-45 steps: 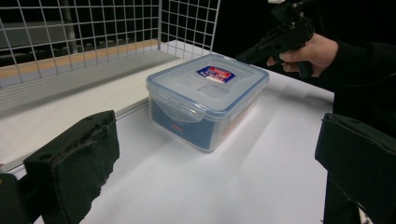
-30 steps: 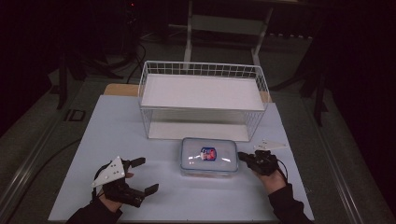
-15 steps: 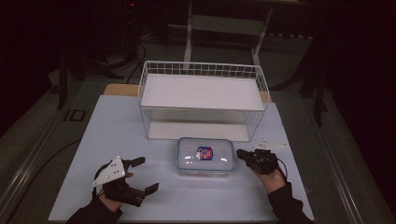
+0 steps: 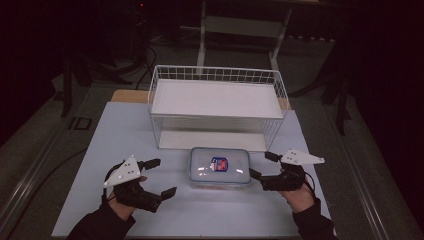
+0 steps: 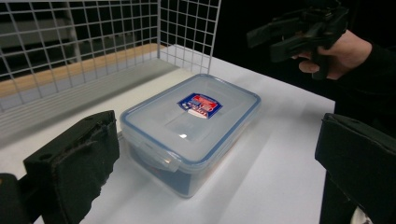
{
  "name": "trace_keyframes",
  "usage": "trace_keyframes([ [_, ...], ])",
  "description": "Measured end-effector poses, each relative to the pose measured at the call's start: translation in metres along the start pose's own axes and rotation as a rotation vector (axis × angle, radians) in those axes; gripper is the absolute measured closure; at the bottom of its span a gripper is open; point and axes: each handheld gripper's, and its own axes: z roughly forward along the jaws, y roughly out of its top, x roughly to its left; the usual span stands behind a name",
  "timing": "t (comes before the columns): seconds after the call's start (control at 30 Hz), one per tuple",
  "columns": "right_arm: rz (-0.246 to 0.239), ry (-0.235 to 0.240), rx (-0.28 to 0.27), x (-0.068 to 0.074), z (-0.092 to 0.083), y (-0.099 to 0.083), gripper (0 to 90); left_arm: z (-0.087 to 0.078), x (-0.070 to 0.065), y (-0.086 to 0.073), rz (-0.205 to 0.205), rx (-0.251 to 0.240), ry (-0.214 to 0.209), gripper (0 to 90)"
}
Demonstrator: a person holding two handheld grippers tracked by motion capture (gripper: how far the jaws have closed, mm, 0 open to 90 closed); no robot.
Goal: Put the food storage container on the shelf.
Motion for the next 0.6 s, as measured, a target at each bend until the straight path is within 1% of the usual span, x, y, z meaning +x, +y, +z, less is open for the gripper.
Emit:
trace_keyframes([
  [0.03,-0.008,-0.024,-0.015,0.003,-0.002,0.002,11.9,0.003,0.003,0.006,-0.017,0.012,-0.006,0.0],
  [0.07,-0.024,-0.022,-0.016,0.004,-0.002,0.003,10.8,0.005,0.005,0.009,-0.025,0.018,-0.007,0.0],
  [0.1,-0.042,-0.031,-0.015,0.005,-0.003,0.003,10.8,0.007,0.006,0.013,-0.032,0.028,-0.009,0.0],
  [0.13,-0.051,-0.047,-0.019,0.006,-0.003,0.004,10.8,0.009,0.008,0.016,-0.037,0.028,-0.010,0.0],
  [0.17,-0.059,-0.052,-0.027,0.006,-0.003,0.005,10.9,0.010,0.009,0.019,-0.042,0.034,-0.010,0.0],
  [0.23,-0.060,-0.047,-0.046,0.006,-0.005,0.008,14.7,0.014,0.012,0.025,-0.043,0.041,-0.009,0.0],
  [0.27,-0.060,-0.023,-0.051,0.005,-0.005,0.009,14.9,0.016,0.014,0.028,-0.049,0.044,-0.010,0.0],
  [0.3,-0.072,0.001,-0.066,0.004,-0.006,0.011,16.0,0.018,0.015,0.031,-0.049,0.054,-0.006,0.0],
  [0.33,-0.082,-0.003,-0.085,0.003,-0.007,0.011,17.9,0.021,0.015,0.033,-0.047,0.054,-0.001,0.0],
  [0.37,-0.076,-0.020,-0.084,0.004,-0.008,0.012,18.1,0.024,0.016,0.034,-0.048,0.060,0.001,0.0],
  [0.4,-0.060,-0.030,-0.061,0.003,-0.008,0.013,17.9,0.027,0.017,0.036,-0.050,0.066,0.005,0.0],
  [0.47,-0.032,-0.016,-0.052,0.002,-0.008,0.013,17.8,0.033,0.020,0.038,-0.072,0.065,0.002,0.0],
  [0.53,-0.029,-0.027,-0.048,0.003,-0.008,0.014,17.5,0.040,0.024,0.040,-0.102,0.072,0.003,0.0],
  [0.6,-0.038,-0.035,-0.055,0.005,-0.008,0.014,15.8,0.047,0.027,0.041,-0.110,0.099,0.019,0.0],
])
